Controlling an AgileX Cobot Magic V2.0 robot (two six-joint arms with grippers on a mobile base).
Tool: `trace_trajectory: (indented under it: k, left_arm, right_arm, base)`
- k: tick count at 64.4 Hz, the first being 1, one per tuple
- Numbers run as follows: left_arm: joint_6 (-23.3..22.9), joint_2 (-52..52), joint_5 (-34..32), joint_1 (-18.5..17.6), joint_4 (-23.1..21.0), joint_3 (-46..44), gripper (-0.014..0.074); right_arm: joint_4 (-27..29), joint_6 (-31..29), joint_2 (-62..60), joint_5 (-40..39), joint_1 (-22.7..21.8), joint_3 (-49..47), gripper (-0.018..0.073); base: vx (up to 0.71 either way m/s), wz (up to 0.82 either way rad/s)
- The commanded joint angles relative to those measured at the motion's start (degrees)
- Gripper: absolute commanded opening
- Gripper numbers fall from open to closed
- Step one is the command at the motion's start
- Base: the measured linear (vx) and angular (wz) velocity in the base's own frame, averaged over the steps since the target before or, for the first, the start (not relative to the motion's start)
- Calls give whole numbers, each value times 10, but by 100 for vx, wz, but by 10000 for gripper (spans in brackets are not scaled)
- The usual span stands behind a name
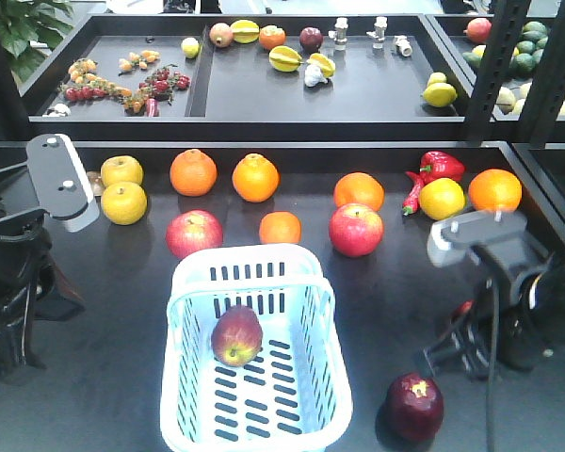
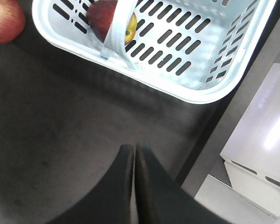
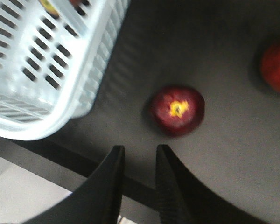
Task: Pick three apples into basket with both arms
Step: 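Move the right gripper to a dark red apple and grasp it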
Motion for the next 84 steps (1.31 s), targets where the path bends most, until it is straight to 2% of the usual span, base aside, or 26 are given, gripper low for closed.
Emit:
trace_trajectory:
  k: [1, 9, 25, 30, 53, 69, 76, 84]
  left_arm:
    - [-1, -15, -18, -2, -12, -12, -6]
    - [-1, -15, -18, -2, -12, -12, -6]
    - [-1, -15, -18, -2, -12, -12, -6]
    - [-1, -15, -18, -2, -12, -12, -6]
    - [-1, -15, -18, -2, -12, -12, -6]
    - [-1, -15, -18, -2, -12, -12, -6]
    - [-1, -15, -18, -2, -12, -12, -6]
    - [-1, -15, -18, -2, -12, -12, -6]
  right_arm:
    - [-3, -2, 22, -22, -13, 0, 206]
    - [-2, -10, 65, -38, -12, 0, 307]
    - [-2, -14, 131, -79, -12, -1, 660]
    - [-10, -14, 153, -86, -12, -1, 730]
    - [-46, 2, 274, -168, -14, -4, 711]
    - [-49, 6, 350, -162, -20, -46, 689]
    - [-50, 6, 377, -158, -20, -58, 652]
    - [-50, 11, 392, -157, -20, -62, 549]
  base:
    - [0, 0]
    - [0, 0]
    - [0, 0]
    - [0, 0]
    - [0, 0]
    - [0, 0]
    - [0, 0]
    - [0, 0]
